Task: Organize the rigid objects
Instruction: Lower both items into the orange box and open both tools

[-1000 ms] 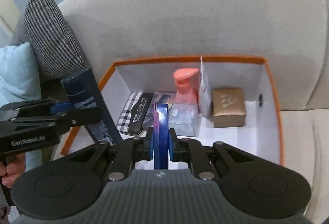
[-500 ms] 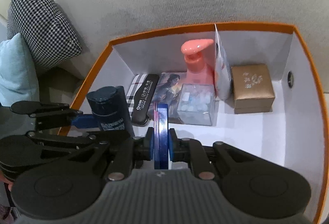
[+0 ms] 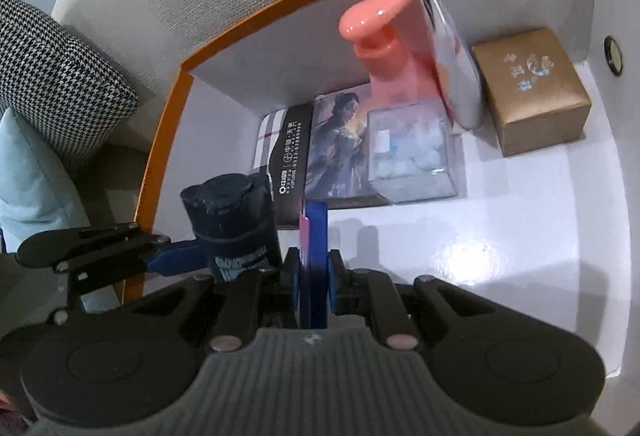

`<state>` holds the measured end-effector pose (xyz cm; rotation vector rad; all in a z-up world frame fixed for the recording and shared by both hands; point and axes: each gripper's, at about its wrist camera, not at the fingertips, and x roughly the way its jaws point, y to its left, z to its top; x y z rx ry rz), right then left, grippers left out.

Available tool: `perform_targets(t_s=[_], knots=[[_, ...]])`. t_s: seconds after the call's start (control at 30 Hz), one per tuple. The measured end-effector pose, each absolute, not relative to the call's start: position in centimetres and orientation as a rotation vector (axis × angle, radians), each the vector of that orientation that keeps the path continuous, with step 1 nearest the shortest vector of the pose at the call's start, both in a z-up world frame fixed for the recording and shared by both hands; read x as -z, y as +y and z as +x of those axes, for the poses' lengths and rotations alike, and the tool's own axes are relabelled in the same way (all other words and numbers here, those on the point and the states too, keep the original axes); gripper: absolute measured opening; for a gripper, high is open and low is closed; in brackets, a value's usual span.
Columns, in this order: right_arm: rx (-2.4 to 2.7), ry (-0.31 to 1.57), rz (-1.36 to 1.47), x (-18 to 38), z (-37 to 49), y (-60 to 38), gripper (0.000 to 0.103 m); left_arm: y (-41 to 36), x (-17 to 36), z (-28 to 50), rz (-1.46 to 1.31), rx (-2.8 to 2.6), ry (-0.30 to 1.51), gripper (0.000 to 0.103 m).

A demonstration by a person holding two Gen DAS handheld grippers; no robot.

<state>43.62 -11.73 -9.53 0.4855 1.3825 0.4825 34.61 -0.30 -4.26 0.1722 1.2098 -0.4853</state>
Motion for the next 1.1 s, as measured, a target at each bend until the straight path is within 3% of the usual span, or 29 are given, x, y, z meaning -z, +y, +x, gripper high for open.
perform_targets(t_s=[0.1, 0.13, 0.2, 0.23, 0.4, 0.67, 0.83, 1.1], knots=[[-0.481, 1.384, 0.473, 9.5, 43.6, -11.3, 0.014, -0.3, 3.9, 34.0, 0.215, 0.486, 1.183, 0.043], [-0.482, 1.381, 0.466, 9.5, 43.6, -11.1, 0.014, -0.3, 3.7, 33.6, 0.238, 0.485, 1.163, 0.05], [-0.479, 1.383, 0.462, 9.4, 43.7, -10.9, 0.014, 0.1, 3.0, 33.1, 0.251, 0.464, 1.119, 0.078], [-0.472, 1.382, 0.452, 9.4, 43.7, -10.7, 0.014, 0.5, 2.7, 33.0, 0.245, 0.462, 1.106, 0.078], [-0.482, 1.382, 0.452, 9.4, 44.0, -9.9, 0.014, 2.6, 1.7, 32.5, 0.153, 0.471, 1.092, 0.064], [-0.42, 1.367, 0.348, 8.8, 44.3, -8.5, 0.014, 9.0, -0.6, 30.6, -0.22, 0.279, 0.923, 0.055], [-0.427, 1.367, 0.362, 8.7, 44.2, -7.3, 0.014, 11.1, 1.3, 30.3, -0.352, 0.21, 0.951, 0.039], [-0.425, 1.429, 0.351, 9.2, 43.8, -7.0, 0.014, 11.8, 2.7, 29.1, -0.419, 0.223, 0.952, 0.036]])
